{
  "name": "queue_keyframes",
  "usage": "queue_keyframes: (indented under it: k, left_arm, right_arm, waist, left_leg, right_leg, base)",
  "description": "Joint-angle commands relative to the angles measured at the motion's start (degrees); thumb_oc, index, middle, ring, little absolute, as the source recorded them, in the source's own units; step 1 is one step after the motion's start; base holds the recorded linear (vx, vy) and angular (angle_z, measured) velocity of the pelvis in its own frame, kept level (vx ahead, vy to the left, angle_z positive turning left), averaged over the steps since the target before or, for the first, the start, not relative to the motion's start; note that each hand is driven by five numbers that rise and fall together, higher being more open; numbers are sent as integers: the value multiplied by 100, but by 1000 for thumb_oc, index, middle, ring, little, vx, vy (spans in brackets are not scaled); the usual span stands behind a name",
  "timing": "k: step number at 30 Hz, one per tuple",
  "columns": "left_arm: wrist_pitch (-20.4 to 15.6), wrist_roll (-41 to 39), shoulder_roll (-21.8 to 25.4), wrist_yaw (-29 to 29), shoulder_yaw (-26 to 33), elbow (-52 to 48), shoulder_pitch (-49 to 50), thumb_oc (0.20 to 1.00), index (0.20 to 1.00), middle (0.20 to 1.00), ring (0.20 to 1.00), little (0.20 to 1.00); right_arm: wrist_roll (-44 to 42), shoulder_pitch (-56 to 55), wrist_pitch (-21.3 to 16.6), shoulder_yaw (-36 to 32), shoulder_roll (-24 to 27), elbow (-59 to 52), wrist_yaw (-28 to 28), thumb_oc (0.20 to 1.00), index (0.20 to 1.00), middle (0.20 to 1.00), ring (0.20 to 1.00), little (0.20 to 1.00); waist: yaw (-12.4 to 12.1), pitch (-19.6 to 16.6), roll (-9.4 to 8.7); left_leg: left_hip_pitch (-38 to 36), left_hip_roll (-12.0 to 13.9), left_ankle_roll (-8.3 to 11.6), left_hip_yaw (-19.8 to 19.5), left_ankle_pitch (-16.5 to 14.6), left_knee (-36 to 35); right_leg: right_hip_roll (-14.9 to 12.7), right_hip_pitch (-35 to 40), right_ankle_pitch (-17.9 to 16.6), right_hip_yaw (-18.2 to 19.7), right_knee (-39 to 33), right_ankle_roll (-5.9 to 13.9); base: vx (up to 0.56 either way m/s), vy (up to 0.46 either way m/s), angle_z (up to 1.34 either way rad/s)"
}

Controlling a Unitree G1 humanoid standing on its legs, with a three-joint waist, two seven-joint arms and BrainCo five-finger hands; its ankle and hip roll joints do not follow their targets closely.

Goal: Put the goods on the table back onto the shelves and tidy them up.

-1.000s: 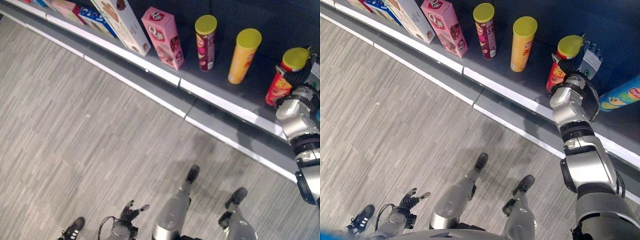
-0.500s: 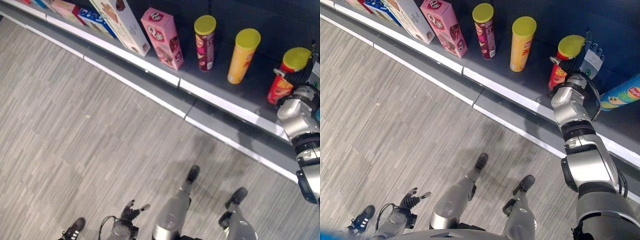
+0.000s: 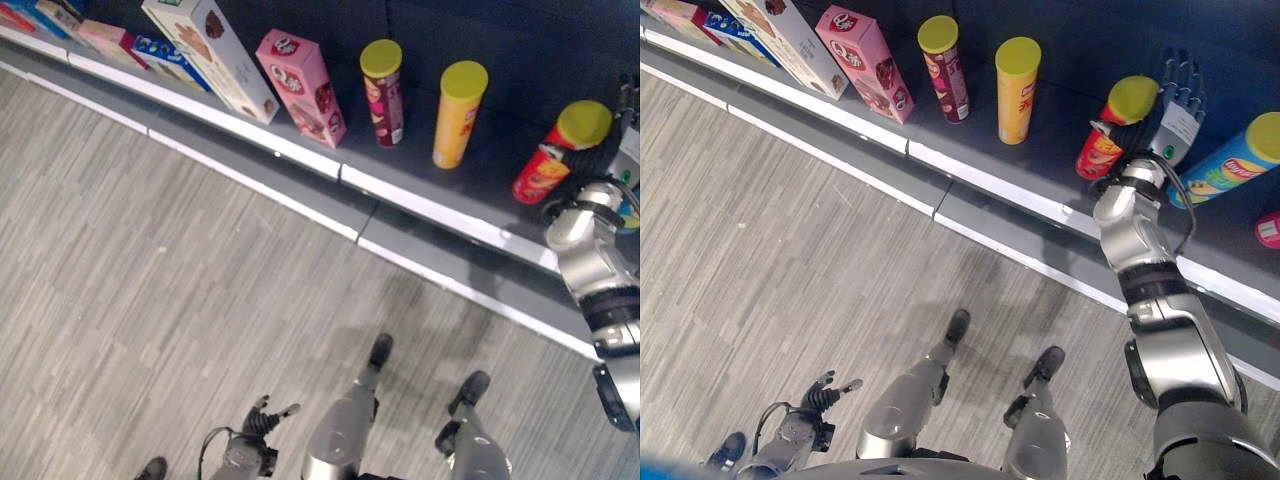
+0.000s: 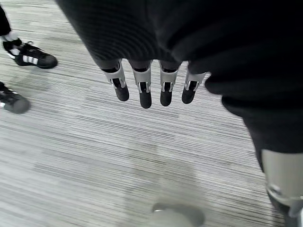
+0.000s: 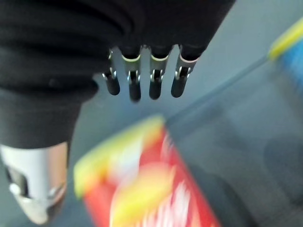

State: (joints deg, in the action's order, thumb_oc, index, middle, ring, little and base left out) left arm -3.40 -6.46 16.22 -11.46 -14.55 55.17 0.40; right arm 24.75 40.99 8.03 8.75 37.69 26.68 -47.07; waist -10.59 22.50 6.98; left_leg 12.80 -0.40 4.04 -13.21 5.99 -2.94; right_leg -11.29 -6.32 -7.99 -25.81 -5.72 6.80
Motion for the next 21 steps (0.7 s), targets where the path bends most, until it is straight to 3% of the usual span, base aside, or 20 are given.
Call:
queue_keyframes:
  k: [1, 3, 6, 7, 8, 9, 11, 12, 14, 15, 17, 18, 21]
  left_arm:
    - [106, 132, 132, -177, -93, 453, 147, 1000, 1000, 1000, 1000, 1000]
    - [135, 155, 138, -175, -8, 507, 152, 1000, 1000, 1000, 1000, 1000]
    - [281, 297, 204, -83, 368, 766, 311, 1000, 1000, 1000, 1000, 1000]
    - [281, 298, 209, -82, 364, 764, 312, 1000, 1000, 1000, 1000, 1000]
    - [311, 411, 250, 74, 591, 819, 405, 1000, 1000, 1000, 1000, 1000]
    - [344, 477, 272, 168, 670, 855, 414, 1000, 1000, 1000, 1000, 1000]
    - [341, 587, 307, 324, 846, 981, 415, 1000, 1000, 1000, 1000, 1000]
    - [341, 587, 309, 324, 845, 982, 414, 1000, 1000, 1000, 1000, 1000]
    - [321, 624, 365, 490, 913, 1006, 369, 1000, 1000, 1000, 1000, 1000]
    - [321, 624, 366, 491, 913, 1006, 367, 1000, 1000, 1000, 1000, 1000]
    - [288, 613, 445, 612, 942, 928, 333, 1000, 1000, 1000, 1000, 1000]
    - [288, 613, 446, 612, 942, 928, 332, 1000, 1000, 1000, 1000, 1000]
    - [265, 598, 499, 785, 1024, 860, 412, 1000, 1000, 1000, 1000, 1000]
  right_arm:
    - [374, -461, -263, -171, 323, -857, -49, 1000, 1000, 1000, 1000, 1000]
    - [265, -675, -426, -169, 282, -1170, 249, 1000, 1000, 1000, 1000, 1000]
    - [-1247, -1668, -1235, -243, -134, -2167, 1665, 1000, 1000, 1000, 1000, 1000]
    - [-1251, -1682, -1231, -257, -135, -2181, 1675, 1000, 1000, 1000, 1000, 1000]
    - [-2315, -2275, -1593, -194, -368, -2387, 2593, 1000, 1000, 1000, 1000, 1000]
    - [-2727, -2585, -1674, -176, -456, -2426, 3027, 1000, 1000, 1000, 1000, 1000]
    - [-3470, -3177, -1721, -109, -595, -2453, 3855, 1000, 1000, 1000, 1000, 1000]
    - [-3471, -3179, -1720, -113, -595, -2456, 3858, 1000, 1000, 1000, 1000, 1000]
    - [-4235, -3637, -1677, -11, -638, -2326, 4596, 1000, 1000, 1000, 1000, 1000]
    - [-4236, -3635, -1677, -13, -639, -2326, 4597, 1000, 1000, 1000, 1000, 1000]
    - [-4584, -3922, -1608, -67, -412, -2290, 5043, 1000, 1000, 1000, 1000, 1000]
    - [-4584, -3922, -1607, -69, -413, -2291, 5044, 1000, 1000, 1000, 1000, 1000]
    - [-4800, -4140, -1576, -326, 194, -2288, 5443, 1000, 1000, 1000, 1000, 1000]
  waist:
    - [104, -411, -200]
    - [165, -429, -267]
    - [386, -514, -526]
    - [383, -525, -534]
    - [550, -579, -683]
    - [603, -612, -743]
    - [752, -630, -873]
    - [748, -644, -880]
    - [908, -644, -1030]
    - [905, -654, -1036]
    - [1026, -669, -1105]
    - [1026, -680, -1109]
    - [1043, -868, -1095]
  left_leg:
    - [-120, 119, -6, 583, -302, -186]
    - [-164, 125, -16, 650, -330, -179]
    - [-396, 134, -79, 925, -486, -163]
    - [-380, 123, -86, 924, -463, -169]
    - [-560, 115, -143, 1127, -569, -170]
    - [-621, 99, -178, 1201, -579, -174]
    - [-824, 81, -243, 1429, -671, -165]
    - [-805, 73, -248, 1433, -657, -169]
    - [-1082, 108, -277, 1782, -735, -159]
    - [-1067, 102, -280, 1787, -725, -162]
    - [-1299, 293, -254, 2192, -781, -138]
    - [-1284, 288, -256, 2194, -771, -140]
    - [-1388, 611, -173, 2639, -771, -60]
  right_leg:
    - [-404, -171, 667, 470, 839, 380]
    - [-413, -162, 639, 515, 826, 385]
    - [-431, -98, 532, 684, 791, 419]
    - [-440, -111, 509, 683, 778, 422]
    - [-456, -87, 448, 811, 793, 457]
    - [-464, -96, 412, 867, 797, 475]
    - [-459, -106, 343, 1050, 874, 523]
    - [-466, -125, 328, 1056, 865, 525]
    - [-419, -187, 148, 1288, 1025, 588]
    - [-424, -203, 137, 1295, 1018, 589]
    - [-424, -211, 126, 1210, 1246, 602]
    - [-427, -224, 115, 1212, 1238, 602]
    - [-719, -65, 131, 992, 1442, 511]
  base:
    - [11, 61, -16]
    - [9, 65, -15]
    - [35, 89, -33]
    - [49, 133, -47]
    - [41, 148, -55]
    - [69, 190, -46]
    - [20, 129, -44]
    - [8, 95, -55]
    - [7, 92, -81]
    - [-22, 65, -100]
    - [-36, 2, -92]
    - [-45, -55, -142]
    - [-30, -113, -116]
